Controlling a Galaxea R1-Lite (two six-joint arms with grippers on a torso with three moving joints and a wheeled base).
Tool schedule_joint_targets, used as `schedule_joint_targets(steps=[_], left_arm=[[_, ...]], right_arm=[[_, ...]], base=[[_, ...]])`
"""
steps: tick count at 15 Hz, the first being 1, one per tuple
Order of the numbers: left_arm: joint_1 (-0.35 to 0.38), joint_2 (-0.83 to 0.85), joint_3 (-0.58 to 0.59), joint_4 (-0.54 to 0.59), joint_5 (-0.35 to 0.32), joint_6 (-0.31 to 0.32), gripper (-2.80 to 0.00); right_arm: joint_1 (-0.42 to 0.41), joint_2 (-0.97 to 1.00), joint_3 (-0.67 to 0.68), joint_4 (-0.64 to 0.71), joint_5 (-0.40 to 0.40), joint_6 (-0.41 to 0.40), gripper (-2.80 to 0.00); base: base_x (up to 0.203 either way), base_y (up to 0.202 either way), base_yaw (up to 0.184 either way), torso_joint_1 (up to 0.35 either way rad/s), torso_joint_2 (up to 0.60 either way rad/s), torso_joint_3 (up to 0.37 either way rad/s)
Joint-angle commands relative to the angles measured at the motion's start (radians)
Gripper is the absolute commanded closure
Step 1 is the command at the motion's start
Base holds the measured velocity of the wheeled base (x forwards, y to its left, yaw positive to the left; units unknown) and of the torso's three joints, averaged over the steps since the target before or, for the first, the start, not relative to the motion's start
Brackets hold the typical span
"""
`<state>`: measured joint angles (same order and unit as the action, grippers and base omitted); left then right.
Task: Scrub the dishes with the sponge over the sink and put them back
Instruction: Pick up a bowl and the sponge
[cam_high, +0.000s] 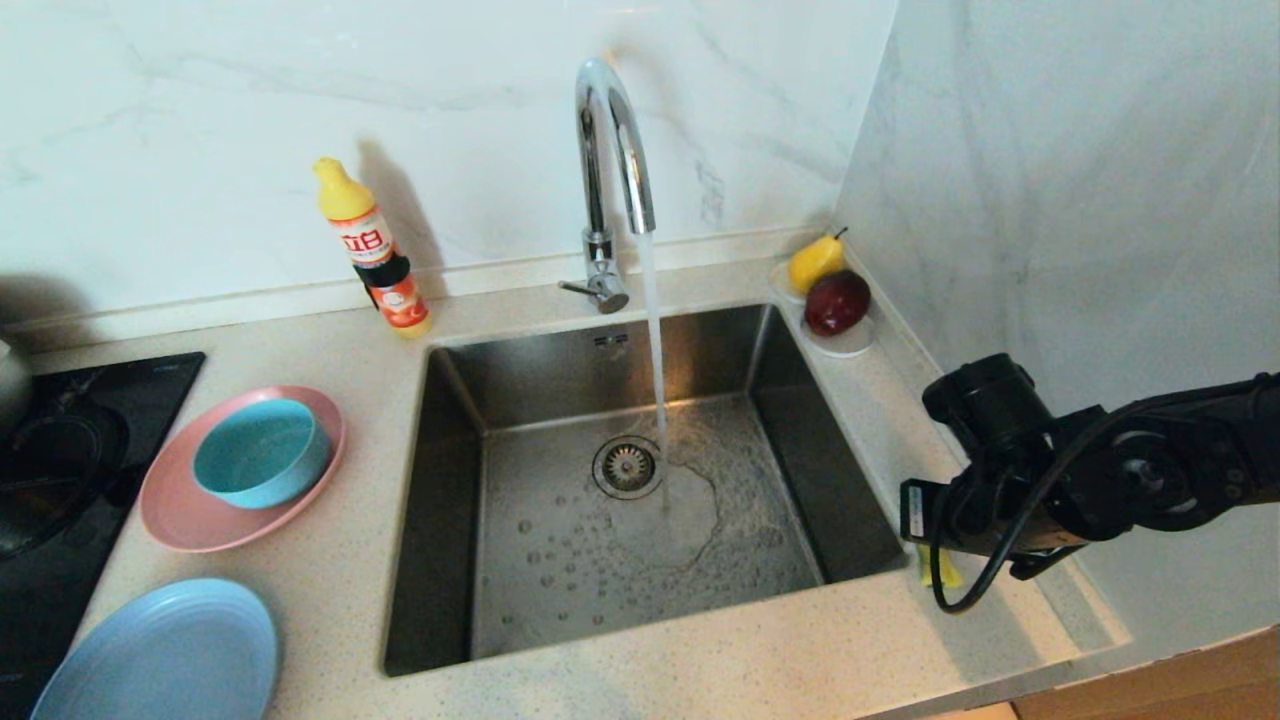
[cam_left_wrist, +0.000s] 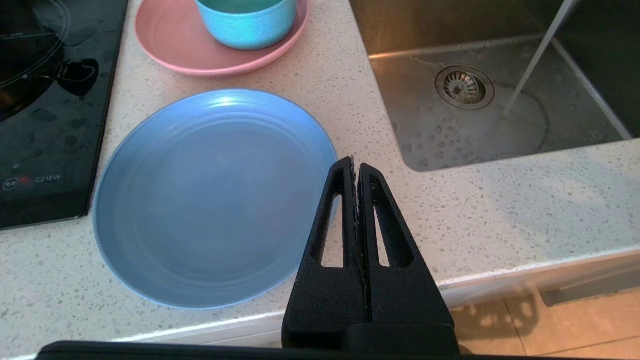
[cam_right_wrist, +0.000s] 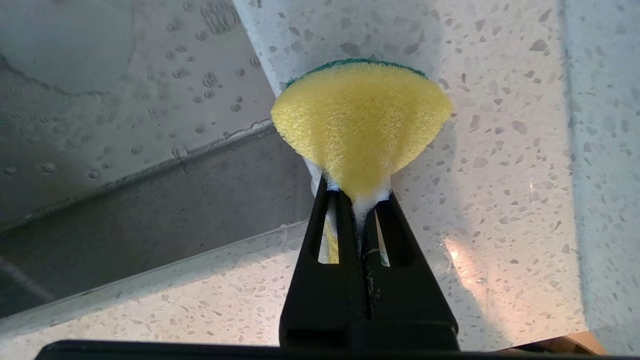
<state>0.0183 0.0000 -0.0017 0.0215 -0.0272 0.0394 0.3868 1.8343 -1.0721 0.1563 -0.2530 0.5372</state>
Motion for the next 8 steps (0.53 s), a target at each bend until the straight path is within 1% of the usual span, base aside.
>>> schedule_joint_targets(steps=[1, 8], left_arm=[[0.0, 0.002, 0.0, 0.0, 0.0, 0.001, 0.0], [0.0, 0.002, 0.0, 0.0, 0.0, 0.001, 0.0]], right_arm=[[0.0, -0.003, 0.0, 0.003, -0.002, 0.003, -2.8], [0.0, -0.009, 0.007, 0.004, 0.0, -0.001, -2.8]], base=[[0.0, 0.0, 0.0, 0.0, 0.0, 0.0], [0.0, 0.0, 0.0, 0.0, 0.0, 0.0]])
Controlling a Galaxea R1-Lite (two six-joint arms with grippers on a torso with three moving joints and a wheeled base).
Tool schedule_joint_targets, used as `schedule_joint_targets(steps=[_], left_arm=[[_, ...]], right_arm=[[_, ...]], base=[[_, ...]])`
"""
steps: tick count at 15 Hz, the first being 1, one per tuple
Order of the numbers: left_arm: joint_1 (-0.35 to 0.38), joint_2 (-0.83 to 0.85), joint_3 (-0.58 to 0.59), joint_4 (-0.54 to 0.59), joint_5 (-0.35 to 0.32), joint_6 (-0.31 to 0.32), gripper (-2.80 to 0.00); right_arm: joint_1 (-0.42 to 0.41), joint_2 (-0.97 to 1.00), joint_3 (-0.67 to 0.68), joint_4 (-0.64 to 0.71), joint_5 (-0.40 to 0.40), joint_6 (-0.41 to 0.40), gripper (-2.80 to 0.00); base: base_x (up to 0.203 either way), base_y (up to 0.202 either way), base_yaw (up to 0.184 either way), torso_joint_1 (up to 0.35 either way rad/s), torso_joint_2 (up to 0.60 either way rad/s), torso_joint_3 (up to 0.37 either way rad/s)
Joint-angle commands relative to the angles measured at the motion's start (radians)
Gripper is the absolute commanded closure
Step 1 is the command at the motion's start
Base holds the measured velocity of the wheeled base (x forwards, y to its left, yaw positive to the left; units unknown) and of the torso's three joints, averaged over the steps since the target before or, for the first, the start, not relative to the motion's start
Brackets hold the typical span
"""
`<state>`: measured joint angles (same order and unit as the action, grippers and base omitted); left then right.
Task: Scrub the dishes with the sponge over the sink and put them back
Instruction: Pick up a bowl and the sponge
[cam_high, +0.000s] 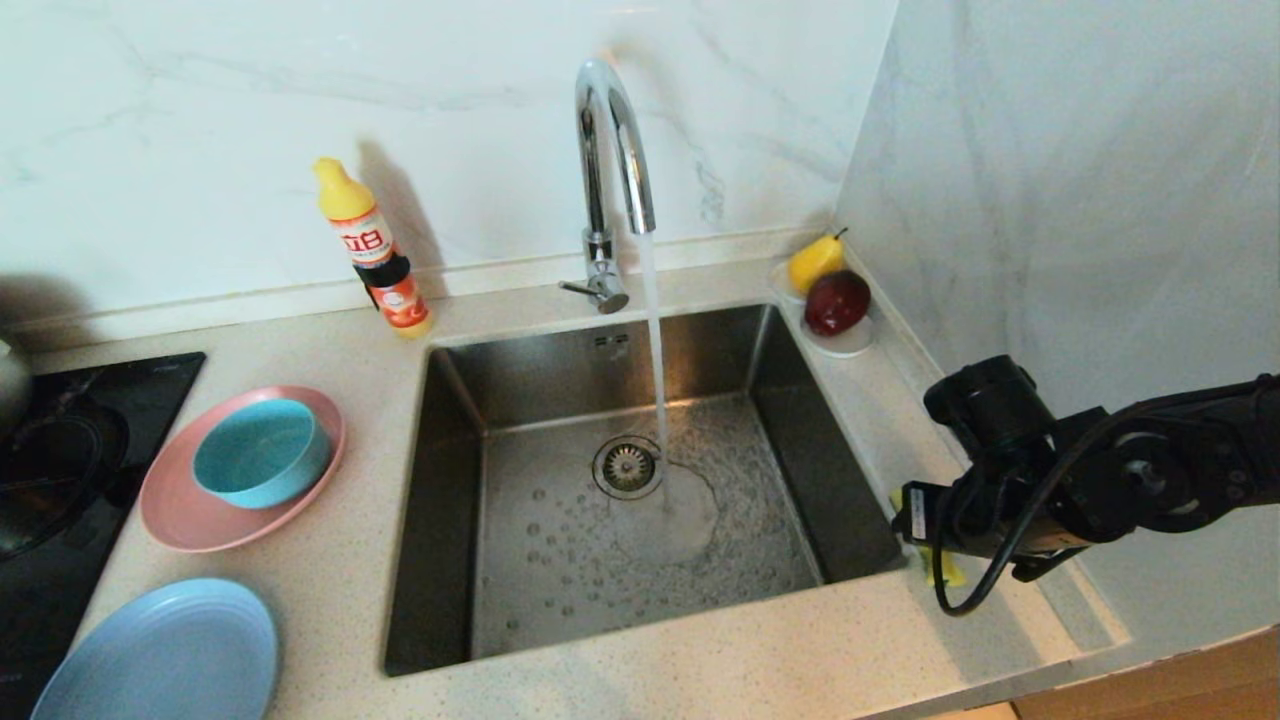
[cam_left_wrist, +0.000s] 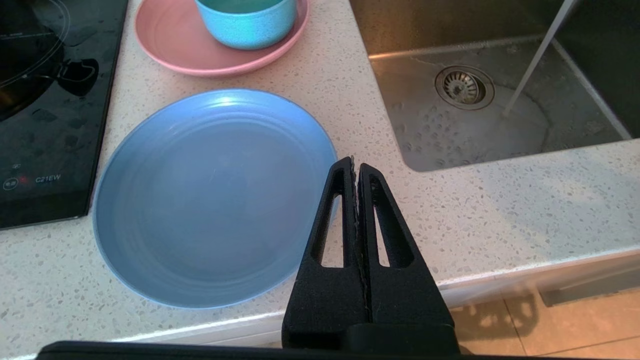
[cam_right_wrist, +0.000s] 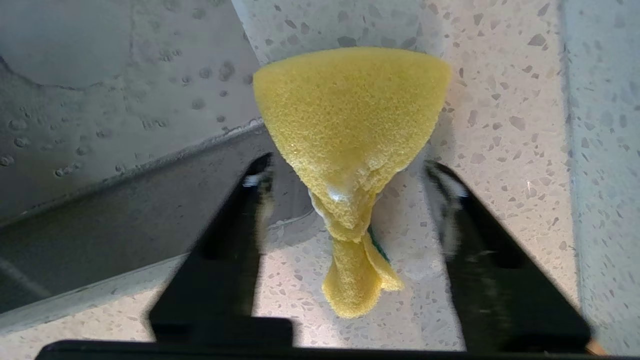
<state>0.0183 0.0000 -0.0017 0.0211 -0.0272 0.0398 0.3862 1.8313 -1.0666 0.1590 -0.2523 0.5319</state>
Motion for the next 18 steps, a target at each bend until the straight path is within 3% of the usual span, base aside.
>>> schedule_joint_targets(steps=[1, 18], left_arm=[[0.0, 0.002, 0.0, 0.0, 0.0, 0.0, 0.0], [0.0, 0.002, 0.0, 0.0, 0.0, 0.0, 0.0]], right_arm=[[0.0, -0.011, 0.004, 0.002, -0.001, 0.007, -2.8], [0.013, -0.041, 0.07, 0.002, 0.001, 0.013, -2.8]], base=[[0.0, 0.0, 0.0, 0.0, 0.0, 0.0], [0.0, 0.0, 0.0, 0.0, 0.0, 0.0]])
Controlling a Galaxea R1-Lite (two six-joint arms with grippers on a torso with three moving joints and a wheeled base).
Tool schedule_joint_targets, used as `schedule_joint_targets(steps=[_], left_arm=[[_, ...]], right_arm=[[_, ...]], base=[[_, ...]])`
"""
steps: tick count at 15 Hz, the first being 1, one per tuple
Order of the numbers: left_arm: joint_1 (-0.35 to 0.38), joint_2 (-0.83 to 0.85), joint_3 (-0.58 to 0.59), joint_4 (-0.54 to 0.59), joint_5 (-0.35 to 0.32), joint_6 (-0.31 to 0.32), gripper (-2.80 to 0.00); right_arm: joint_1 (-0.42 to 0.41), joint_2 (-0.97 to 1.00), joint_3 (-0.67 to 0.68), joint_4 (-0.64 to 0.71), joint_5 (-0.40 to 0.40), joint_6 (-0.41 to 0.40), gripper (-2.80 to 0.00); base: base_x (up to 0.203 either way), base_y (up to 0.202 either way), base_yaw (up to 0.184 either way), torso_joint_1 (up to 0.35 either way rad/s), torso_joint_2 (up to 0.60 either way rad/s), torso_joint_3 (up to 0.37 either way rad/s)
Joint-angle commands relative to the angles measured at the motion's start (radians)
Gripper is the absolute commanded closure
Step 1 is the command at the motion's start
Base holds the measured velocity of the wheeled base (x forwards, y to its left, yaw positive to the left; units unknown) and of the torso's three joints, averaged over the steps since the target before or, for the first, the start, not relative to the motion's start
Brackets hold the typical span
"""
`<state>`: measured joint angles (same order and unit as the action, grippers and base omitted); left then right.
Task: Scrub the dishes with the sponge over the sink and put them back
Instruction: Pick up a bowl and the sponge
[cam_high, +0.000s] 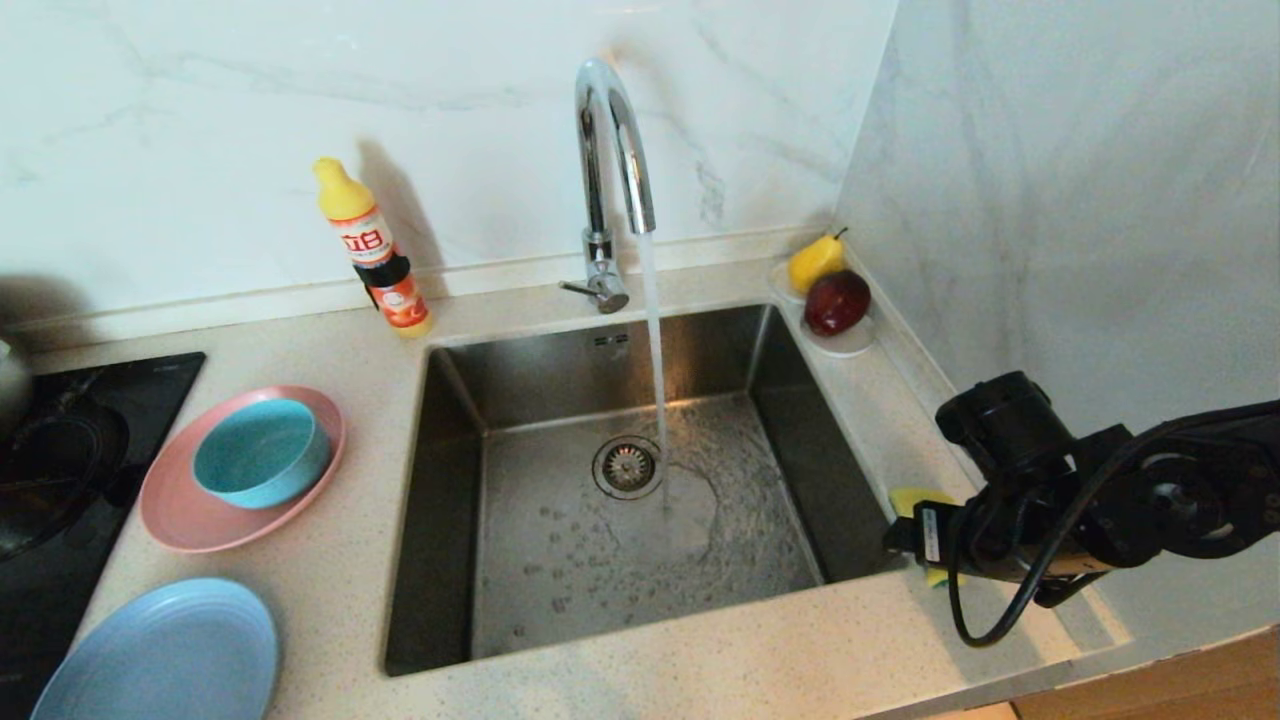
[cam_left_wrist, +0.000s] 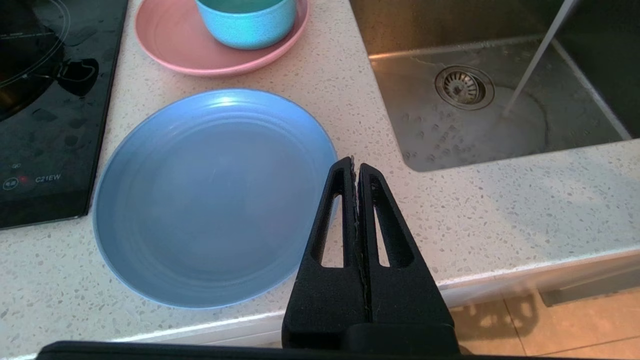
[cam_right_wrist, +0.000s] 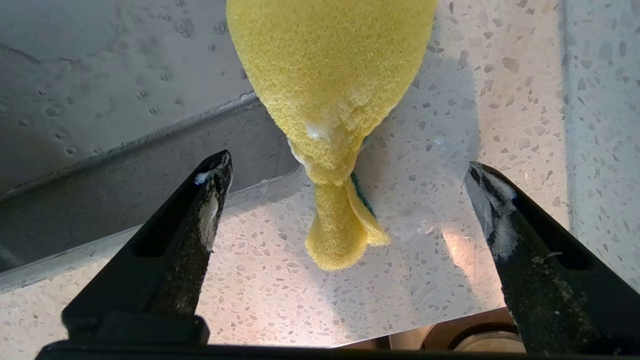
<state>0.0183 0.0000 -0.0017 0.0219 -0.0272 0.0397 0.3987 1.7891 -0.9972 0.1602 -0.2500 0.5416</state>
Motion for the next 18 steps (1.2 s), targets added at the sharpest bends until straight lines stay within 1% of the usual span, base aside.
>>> schedule_joint_targets(steps=[1, 2, 14, 18], left_arm=[[0.0, 0.002, 0.0, 0.0, 0.0, 0.0, 0.0], [0.0, 0.002, 0.0, 0.0, 0.0, 0.0, 0.0], [0.002, 0.002, 0.0, 0.0, 0.0, 0.0, 0.0], [0.0, 0.002, 0.0, 0.001, 0.0, 0.0, 0.0]], right_arm=[[0.002, 0.001, 0.0, -0.001, -0.002, 0.003, -2.8], [0.002, 0.001, 0.0, -0.001, -0.002, 0.0, 0.0], [0.0, 0.016, -0.007, -0.001, -0.002, 0.004, 0.0], [0.006, -0.039, -0.013, 0.005, -0.001, -0.01, 0.0]], base=[[0.0, 0.0, 0.0, 0.0, 0.0, 0.0], [0.0, 0.0, 0.0, 0.0, 0.0, 0.0], [0.0, 0.0, 0.0, 0.0, 0.0, 0.0], [0.0, 0.0, 0.0, 0.0, 0.0, 0.0]])
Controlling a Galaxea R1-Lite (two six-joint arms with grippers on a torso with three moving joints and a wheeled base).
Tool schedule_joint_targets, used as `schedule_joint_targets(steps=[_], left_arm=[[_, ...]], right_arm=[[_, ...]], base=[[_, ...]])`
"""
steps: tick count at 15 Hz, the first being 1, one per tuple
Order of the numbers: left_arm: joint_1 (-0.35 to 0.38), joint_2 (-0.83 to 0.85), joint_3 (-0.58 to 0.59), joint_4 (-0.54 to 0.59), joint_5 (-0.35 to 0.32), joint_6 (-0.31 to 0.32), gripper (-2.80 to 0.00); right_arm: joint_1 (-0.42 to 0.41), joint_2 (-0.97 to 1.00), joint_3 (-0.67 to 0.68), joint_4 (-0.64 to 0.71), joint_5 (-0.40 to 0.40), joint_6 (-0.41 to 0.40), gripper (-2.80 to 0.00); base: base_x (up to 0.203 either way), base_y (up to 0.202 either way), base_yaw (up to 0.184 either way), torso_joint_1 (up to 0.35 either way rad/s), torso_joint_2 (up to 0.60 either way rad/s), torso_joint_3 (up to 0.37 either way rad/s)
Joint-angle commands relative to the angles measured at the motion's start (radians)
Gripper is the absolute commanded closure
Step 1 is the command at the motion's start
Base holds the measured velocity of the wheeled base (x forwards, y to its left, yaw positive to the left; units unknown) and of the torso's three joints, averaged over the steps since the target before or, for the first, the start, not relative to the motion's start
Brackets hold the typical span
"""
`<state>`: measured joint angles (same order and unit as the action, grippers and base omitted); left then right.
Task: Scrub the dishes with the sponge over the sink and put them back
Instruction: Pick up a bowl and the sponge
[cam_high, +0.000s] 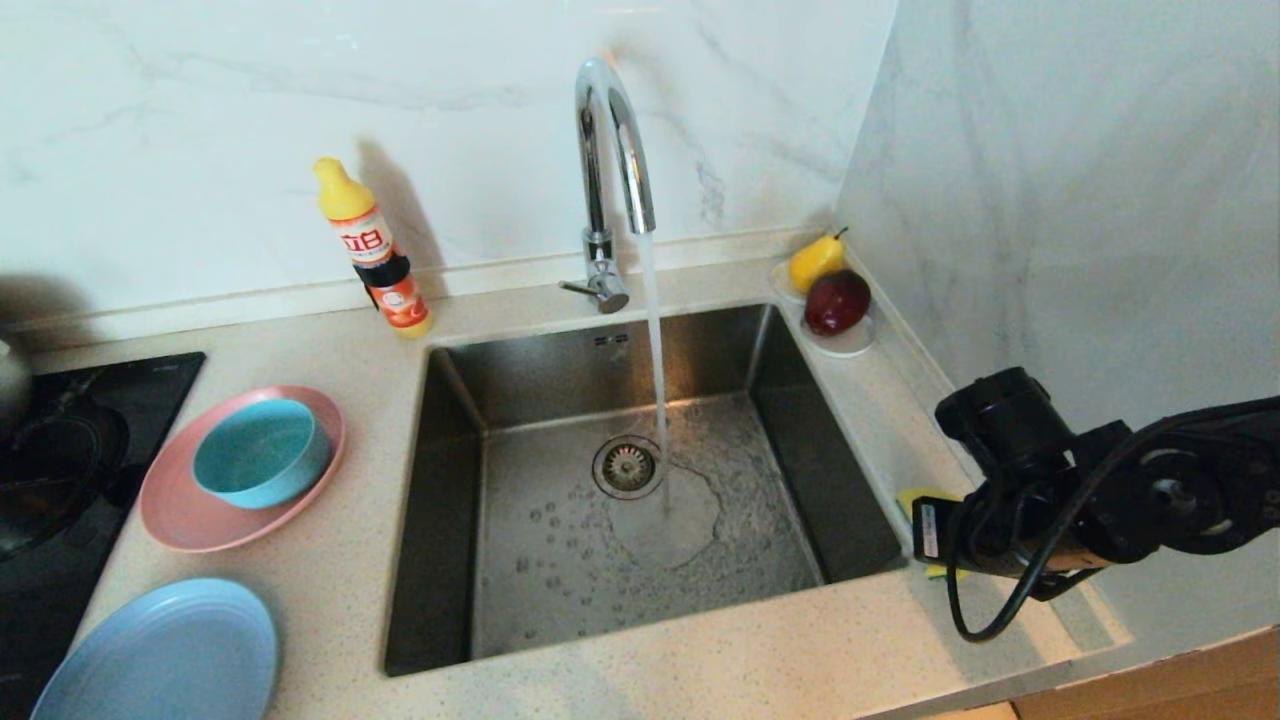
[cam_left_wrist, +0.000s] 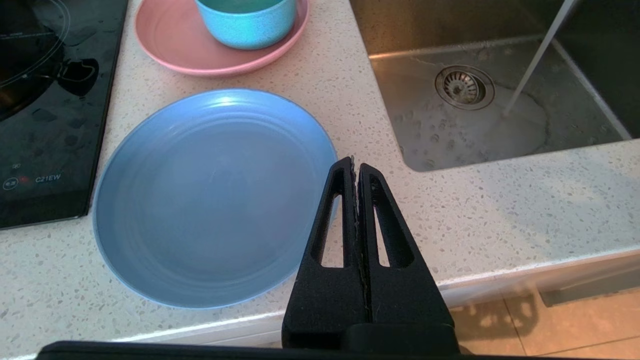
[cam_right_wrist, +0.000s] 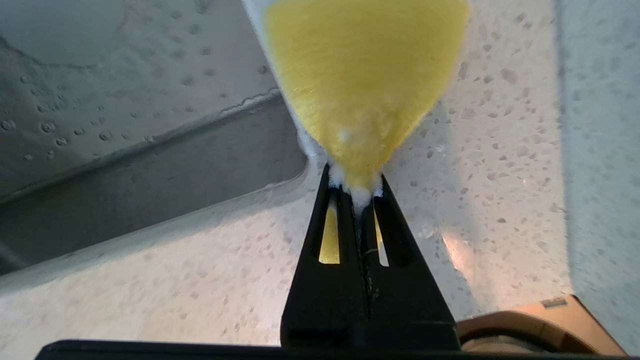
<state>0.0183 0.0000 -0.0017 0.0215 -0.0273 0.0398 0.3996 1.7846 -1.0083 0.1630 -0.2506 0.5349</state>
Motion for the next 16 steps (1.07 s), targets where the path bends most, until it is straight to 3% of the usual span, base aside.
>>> schedule_joint_targets(steps=[1, 12, 16], left_arm=[[0.002, 0.002, 0.0, 0.0, 0.0, 0.0, 0.0], [0.0, 0.002, 0.0, 0.0, 0.0, 0.0, 0.0], [0.0, 0.002, 0.0, 0.0, 0.0, 0.0, 0.0]], right_arm=[[0.02, -0.06, -0.004, 0.005, 0.002, -0.007, 0.0], [0.377, -0.379, 0.011, 0.093, 0.022, -0.166, 0.0], [0.499, -0.437, -0.017, 0.126, 0.016, -0.178, 0.0]], base=[[0.0, 0.0, 0.0, 0.0, 0.0, 0.0], [0.0, 0.0, 0.0, 0.0, 0.0, 0.0], [0.0, 0.0, 0.0, 0.0, 0.0, 0.0]])
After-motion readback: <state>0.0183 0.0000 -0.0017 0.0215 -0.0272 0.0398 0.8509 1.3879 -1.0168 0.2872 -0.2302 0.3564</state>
